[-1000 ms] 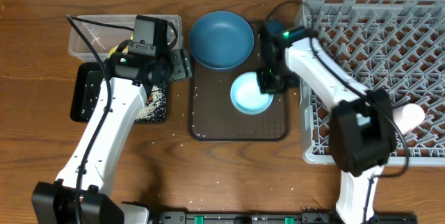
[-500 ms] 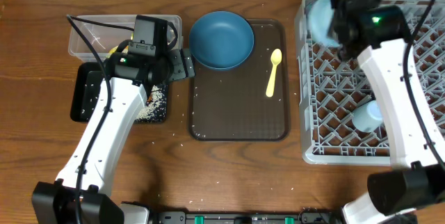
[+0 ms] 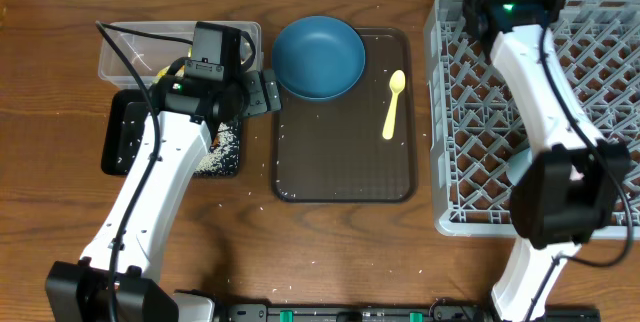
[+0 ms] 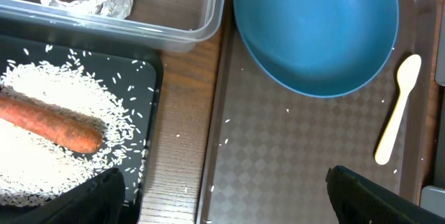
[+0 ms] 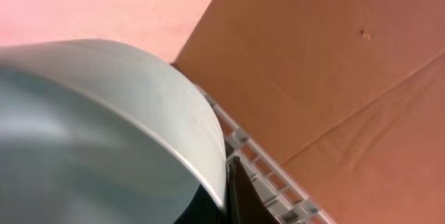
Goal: Sort waste into correct bins and load items into the dishwasher rack
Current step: 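Reach the right gripper to the blue plate and grasp its rim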
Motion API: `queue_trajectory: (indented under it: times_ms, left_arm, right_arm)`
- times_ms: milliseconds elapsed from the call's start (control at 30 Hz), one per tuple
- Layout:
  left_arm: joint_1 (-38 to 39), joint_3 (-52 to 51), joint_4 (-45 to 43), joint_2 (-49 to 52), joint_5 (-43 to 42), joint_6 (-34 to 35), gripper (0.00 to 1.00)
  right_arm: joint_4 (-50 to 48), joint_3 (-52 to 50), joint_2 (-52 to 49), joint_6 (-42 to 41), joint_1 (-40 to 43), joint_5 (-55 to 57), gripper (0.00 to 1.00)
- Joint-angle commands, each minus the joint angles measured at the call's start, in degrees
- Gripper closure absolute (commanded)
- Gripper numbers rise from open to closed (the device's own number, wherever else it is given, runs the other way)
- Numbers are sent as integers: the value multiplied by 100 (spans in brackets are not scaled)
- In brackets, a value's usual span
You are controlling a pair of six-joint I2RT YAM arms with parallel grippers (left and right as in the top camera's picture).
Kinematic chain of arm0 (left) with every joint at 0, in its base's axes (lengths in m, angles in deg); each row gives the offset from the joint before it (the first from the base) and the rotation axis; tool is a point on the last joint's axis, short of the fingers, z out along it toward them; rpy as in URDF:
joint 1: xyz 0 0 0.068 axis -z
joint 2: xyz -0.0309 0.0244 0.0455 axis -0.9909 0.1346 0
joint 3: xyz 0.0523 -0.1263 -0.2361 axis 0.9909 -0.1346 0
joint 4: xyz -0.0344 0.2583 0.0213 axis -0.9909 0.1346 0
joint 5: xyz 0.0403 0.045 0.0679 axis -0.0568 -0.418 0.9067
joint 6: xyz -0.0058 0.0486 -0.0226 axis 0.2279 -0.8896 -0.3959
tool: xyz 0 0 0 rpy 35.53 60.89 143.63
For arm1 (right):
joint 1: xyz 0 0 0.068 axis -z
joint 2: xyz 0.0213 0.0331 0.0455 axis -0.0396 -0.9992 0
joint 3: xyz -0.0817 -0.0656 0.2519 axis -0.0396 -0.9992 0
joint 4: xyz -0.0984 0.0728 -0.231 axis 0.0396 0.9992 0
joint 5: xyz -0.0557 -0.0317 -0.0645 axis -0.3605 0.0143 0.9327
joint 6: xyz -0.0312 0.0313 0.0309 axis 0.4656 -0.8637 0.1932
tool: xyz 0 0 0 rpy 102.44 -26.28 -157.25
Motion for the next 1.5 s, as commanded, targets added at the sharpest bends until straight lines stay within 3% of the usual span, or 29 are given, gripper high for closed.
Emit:
queue_trajectory:
  times_ms: [0, 333, 767, 1467]
  left_arm:
    - [-17, 92, -2, 0, 33, -11, 5]
    - [-17, 92, 0, 0, 33, -11, 4]
    - [-17, 92, 0, 0, 33, -11, 4]
    - [-17, 92, 0, 0, 33, -11, 4]
  right_arm:
    - [-315, 0, -367, 1213, 11, 428, 99]
    - [-76, -2, -994, 1224, -162, 422, 99]
    - [1370, -4, -1193, -136, -317, 208, 99]
    - [1569, -4, -1193, -177, -549, -160, 99]
